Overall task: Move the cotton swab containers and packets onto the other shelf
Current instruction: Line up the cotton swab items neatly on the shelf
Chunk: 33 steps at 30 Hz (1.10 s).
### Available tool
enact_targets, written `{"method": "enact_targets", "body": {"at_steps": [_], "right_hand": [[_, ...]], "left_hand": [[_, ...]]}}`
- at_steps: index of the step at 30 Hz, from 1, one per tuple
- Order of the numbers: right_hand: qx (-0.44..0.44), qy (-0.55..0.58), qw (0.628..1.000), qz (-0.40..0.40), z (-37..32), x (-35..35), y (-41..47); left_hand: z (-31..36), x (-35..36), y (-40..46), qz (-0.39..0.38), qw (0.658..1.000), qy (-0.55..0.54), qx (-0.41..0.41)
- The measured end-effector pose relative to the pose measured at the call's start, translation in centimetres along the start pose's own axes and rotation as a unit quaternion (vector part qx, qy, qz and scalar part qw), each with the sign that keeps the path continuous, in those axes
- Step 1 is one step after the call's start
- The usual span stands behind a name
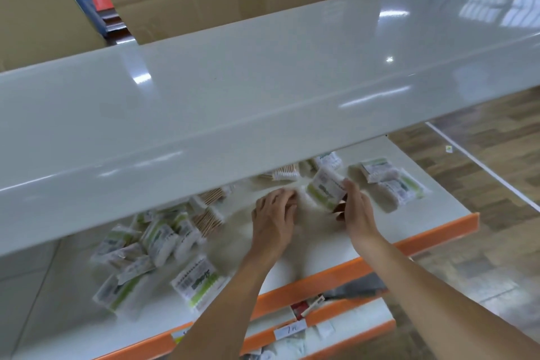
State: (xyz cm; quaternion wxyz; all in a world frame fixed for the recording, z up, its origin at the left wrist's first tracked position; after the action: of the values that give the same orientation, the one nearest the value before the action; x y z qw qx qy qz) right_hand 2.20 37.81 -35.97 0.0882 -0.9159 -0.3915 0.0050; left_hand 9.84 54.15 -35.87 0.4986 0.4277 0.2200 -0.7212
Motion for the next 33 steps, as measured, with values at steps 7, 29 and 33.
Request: {"method": "enact_targets", "body": {"at_steps": [7, 29, 33], "right_hand": [[0.002, 0.062, 0.998, 0.014, 1.1, -1.2, 0.9], [0.059, 0.119, 0.984, -0.121, -0.3, 1.4, -0.1], [0.069, 0.123, 0.975, -0.17, -0.1, 2.4, -0.8]], "left_hand": [[-0.9, -1.4, -0.4, 0.044, 0.967, -0.231, -0.101], [-5.2, -1.2, -1.4, -0.105, 0.737, -0.627, -0.228], [-5.4, -1.9, -2.0, -0.106, 0.715, -0.643, -0.255]]}}
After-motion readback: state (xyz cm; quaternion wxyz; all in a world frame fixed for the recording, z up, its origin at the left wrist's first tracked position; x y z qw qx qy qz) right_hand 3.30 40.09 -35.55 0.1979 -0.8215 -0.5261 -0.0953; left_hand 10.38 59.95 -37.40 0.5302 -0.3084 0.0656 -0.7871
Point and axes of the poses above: each hand's wrist, its own y-axis towards the middle knuckle, its own x-axis out of the palm, z = x × y, the point moved 2 cm from there along y, towards the middle knuckle, and after that the axes turned 7 degrees about -x, right-handed, at the moved point
